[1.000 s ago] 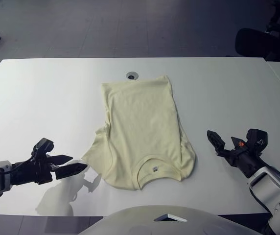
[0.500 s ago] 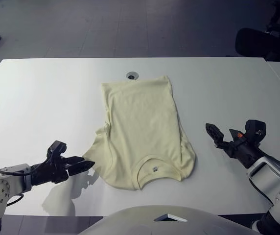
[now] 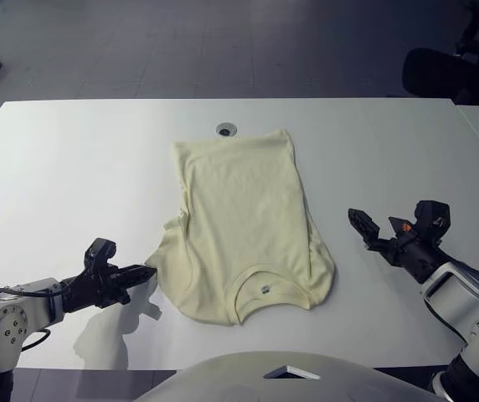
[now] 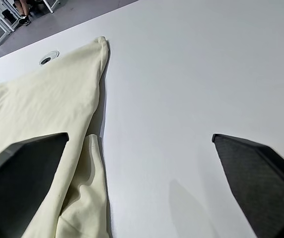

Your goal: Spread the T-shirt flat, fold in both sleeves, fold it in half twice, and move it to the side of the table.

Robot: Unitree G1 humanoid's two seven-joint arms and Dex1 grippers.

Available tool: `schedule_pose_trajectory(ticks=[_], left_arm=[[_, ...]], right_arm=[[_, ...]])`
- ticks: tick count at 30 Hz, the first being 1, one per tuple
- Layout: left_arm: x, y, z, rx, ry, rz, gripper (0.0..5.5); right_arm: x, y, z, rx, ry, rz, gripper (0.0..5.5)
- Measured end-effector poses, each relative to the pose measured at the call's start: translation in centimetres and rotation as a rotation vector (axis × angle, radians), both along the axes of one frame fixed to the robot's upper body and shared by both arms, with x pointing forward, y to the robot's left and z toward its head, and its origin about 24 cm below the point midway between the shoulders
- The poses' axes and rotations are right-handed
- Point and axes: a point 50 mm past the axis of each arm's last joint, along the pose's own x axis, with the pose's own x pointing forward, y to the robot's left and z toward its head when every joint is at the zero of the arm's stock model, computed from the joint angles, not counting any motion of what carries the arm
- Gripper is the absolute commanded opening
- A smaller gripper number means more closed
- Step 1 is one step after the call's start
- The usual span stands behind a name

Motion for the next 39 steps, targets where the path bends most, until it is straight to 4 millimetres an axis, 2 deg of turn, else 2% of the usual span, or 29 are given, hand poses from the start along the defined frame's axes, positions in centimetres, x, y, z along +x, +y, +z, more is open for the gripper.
schedule_pose_trajectory(ticks=[2, 8, 12, 15, 20, 24, 30, 39], left_arm=[[0.0, 0.0, -0.1, 0.002, 0.004, 0.007, 0.03], [0.6, 0.5, -0.3, 0.014, -0.014, 0.046, 0.03], [2.2, 2.9, 0.1, 0.108, -0.067, 0.164, 0.03], [2.6, 4.2, 0.4, 0.156, -0.071, 0.213, 0.03], [2.7, 4.4, 0.5, 0.158, -0.059, 0.218, 0.03], [3.2, 4.2, 0.9, 0.153, -0.055, 0.215, 0.03], [5.5, 2.7, 4.0, 0.143, -0.148, 0.081, 0.03], [6.0, 2.3, 7.2, 0.261, -0.177, -0.194, 0.03]], right_arm=[[0.1, 0.1, 0.1, 0.000, -0.005, 0.006, 5.40], [0.2, 0.2, 0.0, 0.002, 0.003, 0.015, 5.40], [0.3, 0.3, -0.1, 0.002, 0.007, 0.024, 5.40], [0.4, 0.3, -0.1, 0.000, 0.005, 0.026, 5.40], [0.4, 0.2, -0.4, 0.004, 0.012, 0.018, 5.40], [-0.9, 0.9, -1.7, 0.018, 0.087, 0.040, 5.40], [-2.3, 2.4, -2.8, 0.055, 0.141, 0.080, 5.40], [-2.8, 2.5, -3.1, 0.061, 0.129, 0.030, 5.40]])
